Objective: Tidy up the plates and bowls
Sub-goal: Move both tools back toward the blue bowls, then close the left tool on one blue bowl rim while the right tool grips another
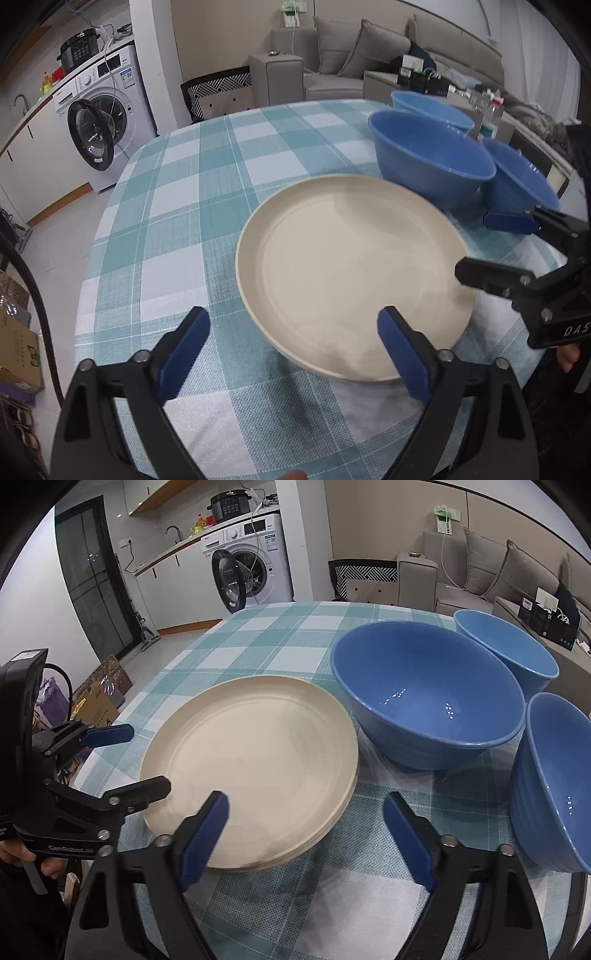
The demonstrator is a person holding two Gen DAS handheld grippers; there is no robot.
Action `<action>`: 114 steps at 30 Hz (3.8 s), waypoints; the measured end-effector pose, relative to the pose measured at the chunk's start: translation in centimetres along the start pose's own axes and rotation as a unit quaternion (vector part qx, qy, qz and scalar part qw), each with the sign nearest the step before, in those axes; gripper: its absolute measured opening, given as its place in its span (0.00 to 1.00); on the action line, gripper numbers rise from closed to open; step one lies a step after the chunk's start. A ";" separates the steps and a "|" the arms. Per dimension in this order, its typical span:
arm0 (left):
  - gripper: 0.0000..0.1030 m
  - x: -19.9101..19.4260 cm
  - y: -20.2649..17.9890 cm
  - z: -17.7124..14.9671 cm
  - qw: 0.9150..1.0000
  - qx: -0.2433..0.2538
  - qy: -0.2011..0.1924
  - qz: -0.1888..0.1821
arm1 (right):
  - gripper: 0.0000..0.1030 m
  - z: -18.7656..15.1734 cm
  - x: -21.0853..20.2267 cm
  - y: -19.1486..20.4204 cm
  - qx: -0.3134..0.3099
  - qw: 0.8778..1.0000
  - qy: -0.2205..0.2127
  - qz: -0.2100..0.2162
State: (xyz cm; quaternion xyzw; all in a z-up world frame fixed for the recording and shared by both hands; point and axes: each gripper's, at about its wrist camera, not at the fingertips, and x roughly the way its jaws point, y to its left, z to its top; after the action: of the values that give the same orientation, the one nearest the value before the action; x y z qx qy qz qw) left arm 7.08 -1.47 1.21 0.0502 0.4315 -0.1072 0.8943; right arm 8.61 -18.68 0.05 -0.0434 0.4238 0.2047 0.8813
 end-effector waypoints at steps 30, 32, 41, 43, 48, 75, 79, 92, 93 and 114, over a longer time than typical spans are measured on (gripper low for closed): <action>1.00 -7.5 -2.3 8.1 0.991 -0.020 -0.117 -0.054 | 0.99 3.6 -13.5 -4.7 -0.001 0.993 -0.113 -0.017; 1.00 -7.6 -3.1 9.1 0.991 -0.011 -0.123 -0.059 | 0.99 3.9 -14.6 -5.4 0.001 0.992 -0.122 -0.022; 1.00 -7.2 -6.5 13.3 0.987 0.013 -0.141 -0.075 | 0.99 6.1 -19.0 -9.0 0.020 0.986 -0.162 -0.044; 1.00 -7.0 -7.1 14.4 0.986 0.014 -0.146 -0.082 | 0.99 6.6 -19.5 -9.7 0.022 0.985 -0.166 -0.050; 1.00 -6.2 -8.2 16.7 0.985 0.009 -0.148 -0.086 | 0.99 8.1 -20.0 -11.6 0.031 0.984 -0.164 -0.057; 1.00 6.9 -11.4 23.9 0.996 -0.023 -0.071 -0.050 | 0.99 12.6 -10.6 -21.6 0.122 0.984 -0.090 -0.090; 1.00 8.6 -11.5 24.7 0.997 -0.028 -0.059 -0.052 | 0.99 13.1 -9.1 -22.6 0.131 0.983 -0.079 -0.097; 0.79 13.0 -12.4 25.9 0.996 -0.016 -0.015 -0.081 | 0.71 13.8 -4.3 -26.4 0.157 0.980 -0.038 -0.118; 0.78 13.3 -12.6 25.9 0.996 -0.013 -0.011 -0.083 | 0.71 13.8 -4.0 -26.7 0.160 0.980 -0.035 -0.117; 0.50 17.7 -13.8 26.6 0.996 0.000 0.041 -0.075 | 0.48 12.9 0.2 -30.4 0.195 0.975 0.007 -0.109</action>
State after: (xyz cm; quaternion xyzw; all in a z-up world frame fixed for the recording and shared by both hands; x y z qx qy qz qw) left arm 34.82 -22.35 3.95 0.0221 0.4699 -0.1721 0.8655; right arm 30.23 -43.17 5.13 0.0821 0.4546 0.0210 0.8867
